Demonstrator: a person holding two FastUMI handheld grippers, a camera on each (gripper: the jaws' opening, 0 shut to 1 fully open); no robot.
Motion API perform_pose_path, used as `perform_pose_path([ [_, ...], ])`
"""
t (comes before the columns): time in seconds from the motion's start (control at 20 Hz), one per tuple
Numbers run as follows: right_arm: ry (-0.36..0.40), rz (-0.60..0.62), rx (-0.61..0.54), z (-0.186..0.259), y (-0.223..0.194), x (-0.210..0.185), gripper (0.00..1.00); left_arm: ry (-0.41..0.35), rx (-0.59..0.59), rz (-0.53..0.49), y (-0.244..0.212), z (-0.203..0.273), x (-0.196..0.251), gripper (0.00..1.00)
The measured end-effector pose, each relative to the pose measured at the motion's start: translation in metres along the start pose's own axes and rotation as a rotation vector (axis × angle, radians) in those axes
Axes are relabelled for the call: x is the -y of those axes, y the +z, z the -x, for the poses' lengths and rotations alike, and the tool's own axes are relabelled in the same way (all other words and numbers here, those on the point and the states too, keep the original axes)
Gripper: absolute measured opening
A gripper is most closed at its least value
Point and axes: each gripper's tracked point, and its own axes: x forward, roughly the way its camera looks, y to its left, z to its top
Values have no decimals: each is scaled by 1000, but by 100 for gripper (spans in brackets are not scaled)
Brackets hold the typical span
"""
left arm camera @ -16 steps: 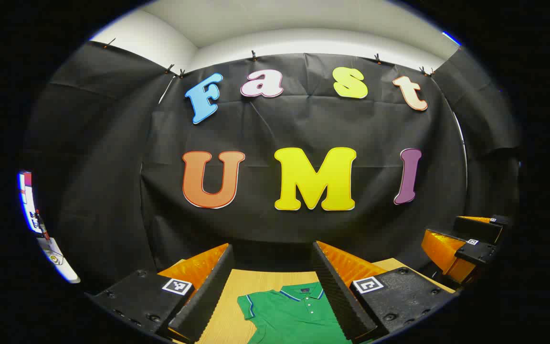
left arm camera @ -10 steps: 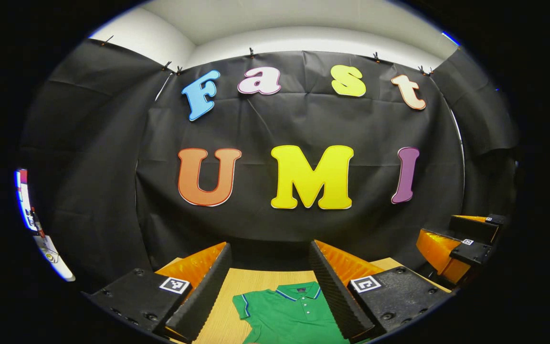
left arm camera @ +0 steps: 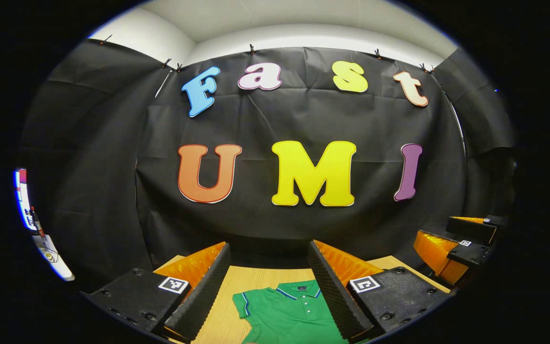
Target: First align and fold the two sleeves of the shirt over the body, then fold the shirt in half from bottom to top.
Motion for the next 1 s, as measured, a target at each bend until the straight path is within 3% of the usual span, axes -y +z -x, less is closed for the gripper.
perform_pose_path([
  [0.6,-7,3,-58,-10,-25,23,95,-5,-1,-12,-1,-8,15,100],
  [1.0,1,30,-170,-41,-80,51,95,6,10,-35,3,-10,19,100],
])
